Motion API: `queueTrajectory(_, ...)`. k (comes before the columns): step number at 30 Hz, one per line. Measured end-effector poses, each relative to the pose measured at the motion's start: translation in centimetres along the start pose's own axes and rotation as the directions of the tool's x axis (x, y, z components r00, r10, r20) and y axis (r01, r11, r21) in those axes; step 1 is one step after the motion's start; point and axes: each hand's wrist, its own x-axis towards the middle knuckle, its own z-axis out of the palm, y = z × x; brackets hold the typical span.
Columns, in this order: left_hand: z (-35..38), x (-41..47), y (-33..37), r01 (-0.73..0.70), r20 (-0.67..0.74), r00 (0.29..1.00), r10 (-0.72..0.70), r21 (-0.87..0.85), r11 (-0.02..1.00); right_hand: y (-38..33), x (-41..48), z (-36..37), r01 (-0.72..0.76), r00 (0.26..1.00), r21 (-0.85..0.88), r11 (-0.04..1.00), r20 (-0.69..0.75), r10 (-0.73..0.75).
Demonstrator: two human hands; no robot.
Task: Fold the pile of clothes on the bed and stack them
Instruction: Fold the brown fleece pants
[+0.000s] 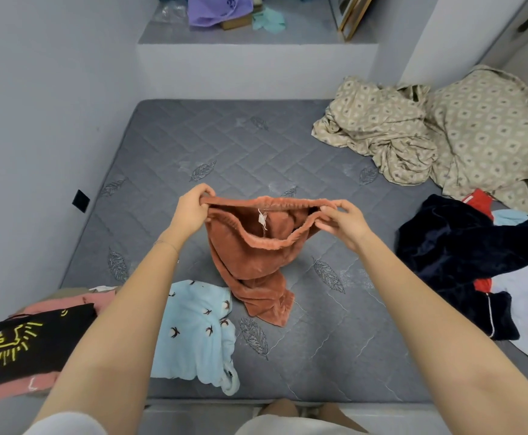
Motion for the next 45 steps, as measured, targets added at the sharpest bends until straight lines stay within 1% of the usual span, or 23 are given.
queueTrajectory(2, 0.2, 0.2, -0.2, 0.009, -0.072, 0.997, -0.012, -0.043, 0.999, -0.2, 0.0, 0.0, 0.025, 0.999, -0.016, 1.000, 0.038, -0.025)
queueTrajectory(4, 0.5, 0.5, -0.2, 0.069, -0.112, 0.990, -0.089, -0.167, 0.984, -0.2, 0.2, 0.1, 0.114, 0.993, -0.161, 0.980, 0.058, -0.106)
queueTrajectory(6, 0.6, 0.8, -0.2, 0.096, -0.114, 0.986, -0.123, -0.213, 0.972, 0.0, 0.4, 0.4, 0.196, 0.980, -0.342, 0.919, 0.044, -0.192)
queueTrajectory(9, 0.3, 1.2, -0.5, 0.025, -0.051, 0.998, -0.031, -0.103, 0.994, 0.4, 0.9, 0.7, 0.279, 0.950, -0.527, 0.803, 0.028, -0.312)
queueTrajectory(11, 0.1, 1.3, -0.5, -0.050, 0.018, 0.999, 0.049, 0.027, 0.998, 0.7, 1.3, 0.8, 0.326, 0.929, -0.570, 0.754, 0.045, -0.368)
queueTrajectory(13, 0.2, 1.3, -0.7, -0.080, 0.086, 0.994, 0.072, 0.097, 0.992, 0.8, 1.7, 0.9, 0.346, 0.919, -0.586, 0.733, 0.052, -0.392)
queueTrajectory(16, 0.5, 1.5, -1.3, -0.037, 0.128, 0.992, 0.021, 0.125, 0.991, 0.6, 2.4, 0.7, 0.300, 0.933, -0.536, 0.789, -0.005, -0.359)
queueTrajectory(19, 1.2, 1.6, -1.7, -0.054, 0.207, 0.978, -0.018, 0.333, 0.941, 0.0, 2.9, 0.3, 0.283, 0.953, -0.430, 0.857, 0.027, -0.302)
queueTrajectory(21, 2.0, 1.4, -1.9, -0.081, 0.147, 0.989, 0.023, 0.404, 0.911, -0.5, 3.2, 0.3, 0.250, 0.968, -0.351, 0.902, 0.068, -0.242)
queueTrajectory(23, 2.4, 1.6, -1.9, -0.135, 0.053, 0.991, 0.124, 0.429, 0.893, -0.8, 3.5, 0.2, 0.201, 0.979, -0.271, 0.941, 0.073, -0.188)
queueTrajectory(27, 1.9, 2.7, -1.8, -0.199, 0.014, 0.977, 0.212, 0.405, 0.892, -1.3, 4.2, -0.6, 0.145, 0.986, -0.227, 0.963, -0.043, -0.158)
queueTrajectory(28, 1.7, 2.9, -1.7, -0.211, -0.002, 0.974, 0.227, 0.365, 0.907, -1.4, 4.3, -0.8, 0.127, 0.987, -0.200, 0.972, -0.069, -0.143)
queueTrajectory(29, 1.5, 3.2, -1.5, -0.213, -0.022, 0.974, 0.227, 0.268, 0.940, -1.6, 4.4, -1.1, 0.106, 0.990, -0.142, 0.984, -0.074, -0.117)
queueTrajectory(31, 0.7, 3.6, -0.7, -0.153, -0.030, 0.988, 0.151, -0.079, 0.985, -2.3, 4.7, -1.6, 0.038, 0.999, 0.023, 0.999, -0.030, -0.037)
queueTrajectory(32, 0.5, 3.9, -0.2, -0.084, -0.008, 0.996, 0.085, -0.261, 0.962, -2.9, 4.9, -1.8, -0.001, 1.000, 0.112, 0.994, 0.005, 0.000)
queueTrajectory(33, 0.3, 4.2, 0.2, -0.010, 0.017, 1.000, 0.019, -0.408, 0.913, -3.4, 5.1, -1.9, -0.032, 0.999, 0.194, 0.980, 0.038, 0.025)
queueTrajectory(34, 0.4, 4.5, 0.7, 0.055, 0.035, 0.998, -0.042, -0.505, 0.861, -3.9, 5.4, -1.8, -0.056, 0.997, 0.258, 0.964, 0.063, 0.041)
queueTrajectory(36, 1.1, 5.0, 1.7, 0.162, 0.070, 0.986, -0.152, -0.624, 0.764, -4.7, 5.8, -1.1, -0.100, 0.993, 0.339, 0.935, 0.098, 0.071)
queueTrajectory(39, 2.9, 5.7, 2.5, 0.319, 0.115, 0.929, -0.352, -0.732, 0.602, -5.3, 6.1, -0.1, -0.182, 0.982, 0.386, 0.904, 0.120, 0.146)
queueTrajectory(40, 3.2, 5.7, 2.6, 0.340, 0.115, 0.917, -0.383, -0.729, 0.595, -5.4, 6.2, 0.0, -0.200, 0.979, 0.386, 0.901, 0.121, 0.165)
queueTrajectory(42, 3.2, 5.4, 2.3, 0.324, 0.100, 0.934, -0.344, -0.647, 0.691, -5.0, 6.5, -0.2, -0.223, 0.974, 0.376, 0.899, 0.119, 0.192)
queueTrajectory(44, 2.9, 4.9, 1.8, 0.203, 0.104, 0.979, -0.175, -0.486, 0.850, -4.6, 6.7, -0.5, -0.242, 0.969, 0.356, 0.903, 0.135, 0.207)
queueTrajectory(45, 2.8, 4.7, 1.5, 0.100, 0.108, 0.992, -0.064, -0.379, 0.920, -4.5, 6.8, -0.7, -0.249, 0.967, 0.342, 0.906, 0.146, 0.210)
